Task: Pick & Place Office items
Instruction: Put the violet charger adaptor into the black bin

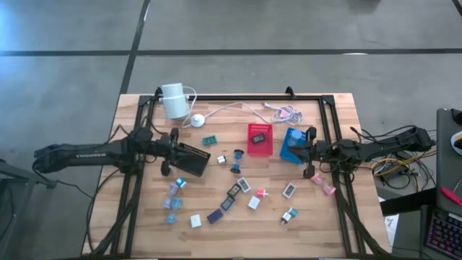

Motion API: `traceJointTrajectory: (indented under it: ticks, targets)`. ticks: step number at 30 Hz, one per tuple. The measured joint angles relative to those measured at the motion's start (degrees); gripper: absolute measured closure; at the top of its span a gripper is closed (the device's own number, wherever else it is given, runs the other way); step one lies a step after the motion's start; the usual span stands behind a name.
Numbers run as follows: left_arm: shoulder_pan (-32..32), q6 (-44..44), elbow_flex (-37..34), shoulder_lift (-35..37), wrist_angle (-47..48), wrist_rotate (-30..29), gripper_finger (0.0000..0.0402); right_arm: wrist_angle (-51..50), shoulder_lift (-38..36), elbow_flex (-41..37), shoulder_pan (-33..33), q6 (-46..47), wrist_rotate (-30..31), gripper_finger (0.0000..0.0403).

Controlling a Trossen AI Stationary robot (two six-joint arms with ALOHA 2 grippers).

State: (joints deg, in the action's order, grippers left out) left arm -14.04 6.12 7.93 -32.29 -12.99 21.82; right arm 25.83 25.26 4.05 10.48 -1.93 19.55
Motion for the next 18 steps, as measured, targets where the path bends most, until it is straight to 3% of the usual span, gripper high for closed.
traceJointTrajectory:
  ticks: [3, 9, 14, 18]
  targets:
    - [1.7, -1.7, 6.7, -0.2, 13.4, 0.2, 0.0397, 0.0, 0.0, 0.0, 0.0, 0.0, 0.0, 0.0381]
    - [10.2, 1.3, 24.0, -1.8, 40.6, -17.9, 0.0395, 0.0, 0.0, 0.0, 0.0, 0.0, 0.0, 0.0381]
    - [18.5, 16.6, 33.2, -4.7, 60.6, -32.6, 0.0397, 0.0, 0.0, 0.0, 0.0, 2.5, 0.0, 0.0381]
    - [23.6, 32.4, 34.0, -7.5, 70.1, -36.9, 0.0388, 0.0, 0.0, 0.0, 0.0, 4.2, -0.1, 0.0381]
